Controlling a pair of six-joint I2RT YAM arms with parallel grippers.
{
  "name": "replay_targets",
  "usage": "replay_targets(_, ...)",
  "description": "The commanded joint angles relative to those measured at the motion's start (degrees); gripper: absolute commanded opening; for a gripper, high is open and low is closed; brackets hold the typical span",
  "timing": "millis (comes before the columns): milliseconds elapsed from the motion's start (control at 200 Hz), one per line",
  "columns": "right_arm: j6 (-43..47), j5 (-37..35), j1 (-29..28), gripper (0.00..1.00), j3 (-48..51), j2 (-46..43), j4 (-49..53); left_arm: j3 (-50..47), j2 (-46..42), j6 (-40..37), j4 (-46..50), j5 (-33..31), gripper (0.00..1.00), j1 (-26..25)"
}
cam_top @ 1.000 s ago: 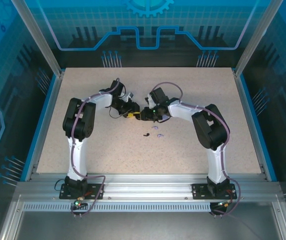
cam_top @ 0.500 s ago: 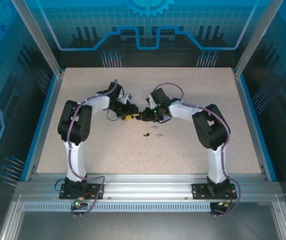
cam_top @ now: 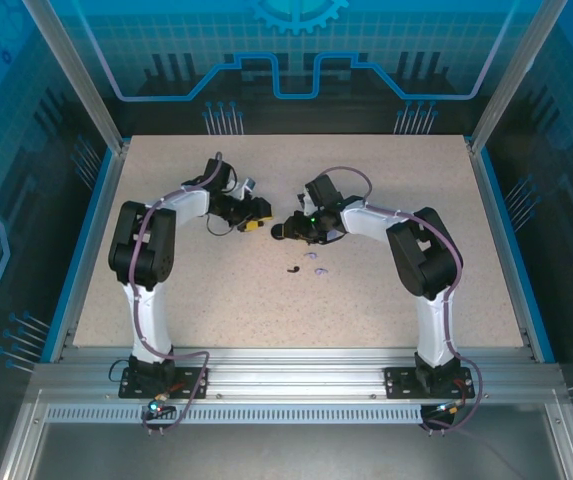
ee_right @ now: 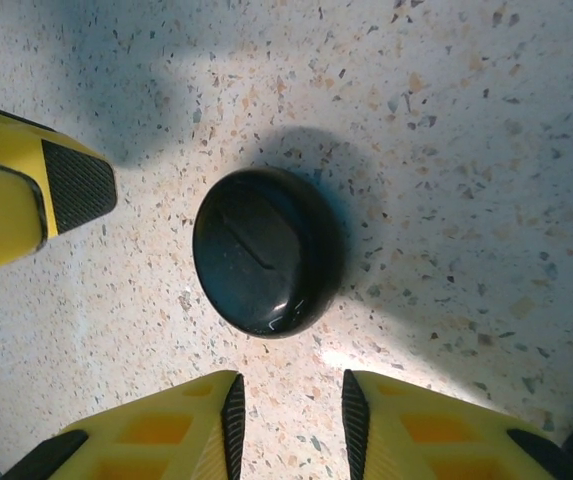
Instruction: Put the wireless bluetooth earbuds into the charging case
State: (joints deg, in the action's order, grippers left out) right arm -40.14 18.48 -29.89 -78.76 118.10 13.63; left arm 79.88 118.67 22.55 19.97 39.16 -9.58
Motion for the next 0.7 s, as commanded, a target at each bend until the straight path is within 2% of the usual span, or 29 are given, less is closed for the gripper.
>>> replay_targets(0, -1.92, 1.17, 0.49, 0.34, -1.59, 0.98, -1.19, 1.27, 2.06, 0.22, -1.16, 2.83, 0.52, 0.0)
replay_targets(450, -2.74, 1.97, 0.97, 0.35, -4.84, 4.58, 0.19, 0.85, 4.11, 0.41, -1.33, 2.85, 0.52, 0.0)
replay_targets(695, -3.18, 2.77, 1.3, 0.28, -6.12, 6.5, -0.44, 0.68, 5.06, 0.48, -1.16, 3.75, 0.51, 0.0)
